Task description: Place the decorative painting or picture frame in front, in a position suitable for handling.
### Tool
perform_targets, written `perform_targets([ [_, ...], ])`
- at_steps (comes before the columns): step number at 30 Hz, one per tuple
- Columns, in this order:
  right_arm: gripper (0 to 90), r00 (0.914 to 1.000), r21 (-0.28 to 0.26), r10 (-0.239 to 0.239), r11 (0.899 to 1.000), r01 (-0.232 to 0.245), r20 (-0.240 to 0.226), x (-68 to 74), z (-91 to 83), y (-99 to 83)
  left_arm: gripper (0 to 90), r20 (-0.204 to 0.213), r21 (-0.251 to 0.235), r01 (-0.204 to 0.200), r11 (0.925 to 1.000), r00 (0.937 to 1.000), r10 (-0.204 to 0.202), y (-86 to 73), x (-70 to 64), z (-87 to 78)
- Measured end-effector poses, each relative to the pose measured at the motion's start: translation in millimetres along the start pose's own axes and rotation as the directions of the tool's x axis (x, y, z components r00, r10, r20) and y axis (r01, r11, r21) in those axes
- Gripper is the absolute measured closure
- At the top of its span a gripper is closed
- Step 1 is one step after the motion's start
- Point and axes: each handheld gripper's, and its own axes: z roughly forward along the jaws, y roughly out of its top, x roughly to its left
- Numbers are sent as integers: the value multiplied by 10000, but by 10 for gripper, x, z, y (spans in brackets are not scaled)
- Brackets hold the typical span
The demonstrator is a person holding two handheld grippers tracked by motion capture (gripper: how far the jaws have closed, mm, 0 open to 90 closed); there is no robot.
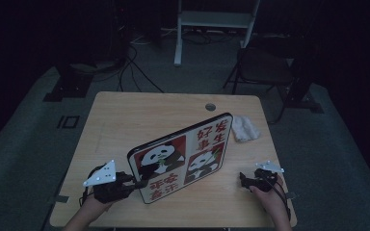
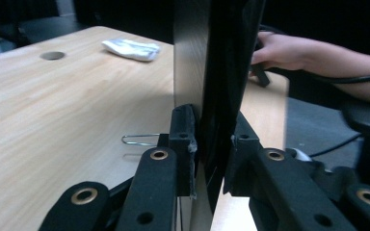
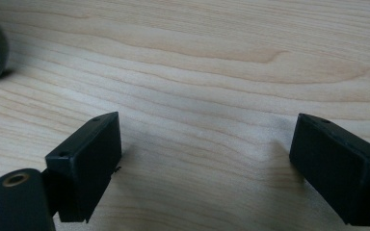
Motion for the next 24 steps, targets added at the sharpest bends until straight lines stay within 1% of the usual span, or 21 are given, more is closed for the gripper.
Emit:
perform_targets([
  [1,106,10000,3,1,10000,-1,0,0,0,0,784,139,-10,7,10000,9999,-7,-4,9,-3],
  [2,106,10000,5,-2,10000,2,3,0,0,0,784,135,-94,58,9999,9999,-57,-14,13,0],
  [4,106,10000,3,-5,10000,5,1,0,0,0,786,246,-99,123,9999,9996,-121,-12,30,6],
  [10,106,10000,1,-2,10000,2,1,0,0,0,783,485,-237,503,9985,9976,-491,-41,111,-3],
  [11,106,10000,2,-2,10000,2,1,0,0,0,784,546,-225,630,9978,9966,-617,-45,128,-12],
  [13,106,10000,-2,-6,10000,6,1,0,0,0,785,539,-243,628,9977,9967,-614,-50,142,-24],
  [14,106,10000,1,-1,10000,1,1,0,0,0,785,496,-286,778,9966,9958,-763,-64,163,-38],
  [16,106,10000,-4,1,10000,-1,2,0,0,0,785,457,-294,870,9958,9953,-856,-81,190,-61],
  [17,106,10000,-1,2,10000,-2,3,1,0,0,785,465,-303,966,9949,9944,-952,-89,205,-75],
  [19,106,10000,-4,-4,10000,4,4,0,0,0,788,512,-319,1033,9941,9935,-1015,-92,221,-93],
  [20,106,10000,-3,-1,10000,1,3,1,0,0,788,434,-328,965,9948,9945,-951,-90,217,-92],
  [23,106,10000,-3,-2,10000,2,3,1,0,0,785,368,-364,999,9943,9945,-985,-95,222,-91],
  [24,106,10000,-4,-3,10000,3,5,1,0,0,785,253,-411,1091,9932,9938,-1082,-105,224,-90],
])
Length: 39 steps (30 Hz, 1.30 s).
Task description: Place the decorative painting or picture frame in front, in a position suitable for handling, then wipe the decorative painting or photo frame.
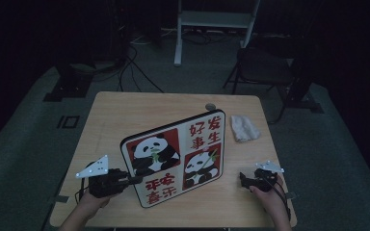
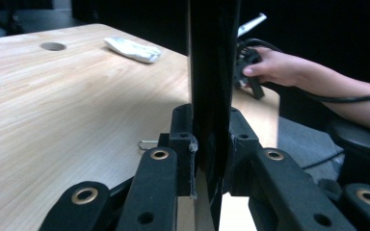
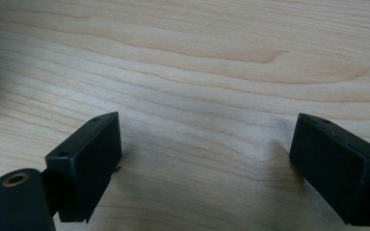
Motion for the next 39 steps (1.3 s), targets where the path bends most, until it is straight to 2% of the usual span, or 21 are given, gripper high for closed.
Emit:
perform_targets([
  [4,106,10000,-4,-1,10000,1,-1,0,0,0,785,-210,15,11,10000,9998,-10,-2,-21,-3],
  [7,106,10000,1,1,10000,-1,0,0,0,0,787,-145,-9,97,10000,9998,-97,-4,-26,-2],
  [17,107,10000,5,-22,10000,22,-27,2,0,0,787,-314,7,68,10000,9995,-68,-14,-61,-5],
  [28,107,10000,10,-53,10000,53,-56,1,1,3,787,-226,61,96,9999,9997,-95,-11,-61,-9],
  [39,131,10000,-52,24,10000,-24,28,-39,83,90,788,-243,60,136,9999,9996,-134,-11,-56,-7],
])
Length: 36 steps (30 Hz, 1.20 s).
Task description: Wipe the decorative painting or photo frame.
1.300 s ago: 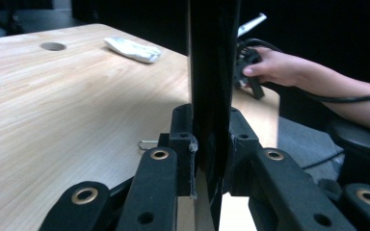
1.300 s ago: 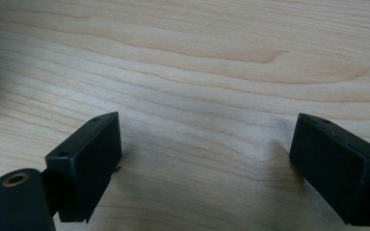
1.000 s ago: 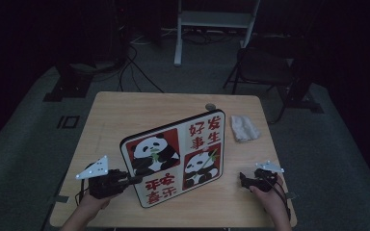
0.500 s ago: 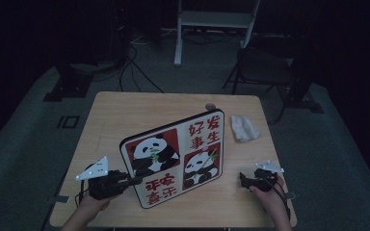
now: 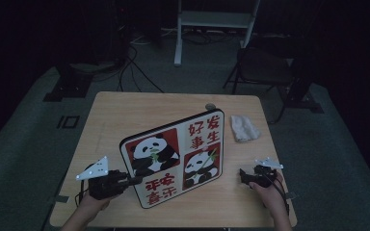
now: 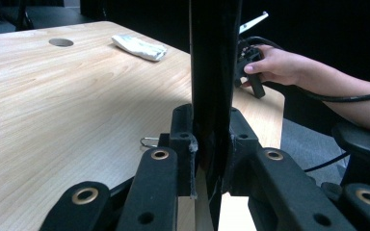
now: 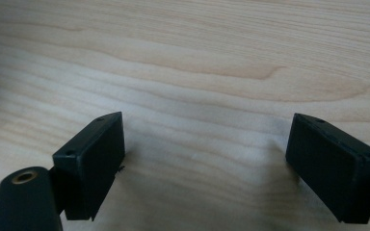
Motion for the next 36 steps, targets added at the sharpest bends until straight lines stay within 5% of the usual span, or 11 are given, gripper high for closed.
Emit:
perform_targets([
  [12,136,9997,-465,122,9989,-111,231,-125,151,245,788,-3,2,19,10000,10000,-19,-2,-9,-1],
  [36,248,9973,-1648,-124,9860,242,724,-188,447,1156,786,-14,38,-12,10000,10000,12,2,-6,2],
])
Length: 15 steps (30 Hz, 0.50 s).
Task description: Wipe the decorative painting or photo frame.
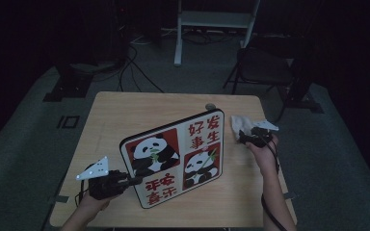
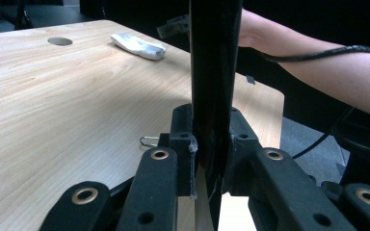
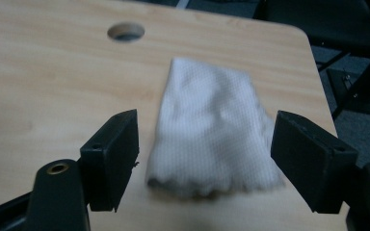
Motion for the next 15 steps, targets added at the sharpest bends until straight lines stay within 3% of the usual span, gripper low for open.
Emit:
perform_targets([
  [5,221,9998,-149,202,9997,-202,-11,15,178,114,787,64,-12,8,10000,10000,-8,-1,1,1],
  [7,221,10000,-195,-56,9998,56,39,21,267,133,788,68,-25,15,10000,10000,-14,-3,0,2],
  [12,187,9997,209,160,9996,-164,206,-14,488,147,787,65,5,-51,10000,10000,51,-1,-4,2],
  [15,188,9980,434,122,9989,-149,615,-53,602,117,786,44,62,-106,9999,9999,106,4,-11,0],
])
